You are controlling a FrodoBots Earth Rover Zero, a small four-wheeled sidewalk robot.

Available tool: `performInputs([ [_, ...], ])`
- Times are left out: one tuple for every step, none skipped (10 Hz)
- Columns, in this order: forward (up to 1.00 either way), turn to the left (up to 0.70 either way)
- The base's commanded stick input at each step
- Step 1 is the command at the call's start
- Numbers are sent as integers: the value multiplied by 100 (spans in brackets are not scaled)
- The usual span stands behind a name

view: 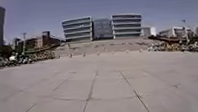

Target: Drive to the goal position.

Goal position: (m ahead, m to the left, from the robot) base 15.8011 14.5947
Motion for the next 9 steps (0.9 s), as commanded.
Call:
performInputs([
  [100,0],
  [100,0],
  [100,0],
  [100,0],
  [100,0],
  [100,0],
  [100,0],
  [100,0],
  [100,0],
])
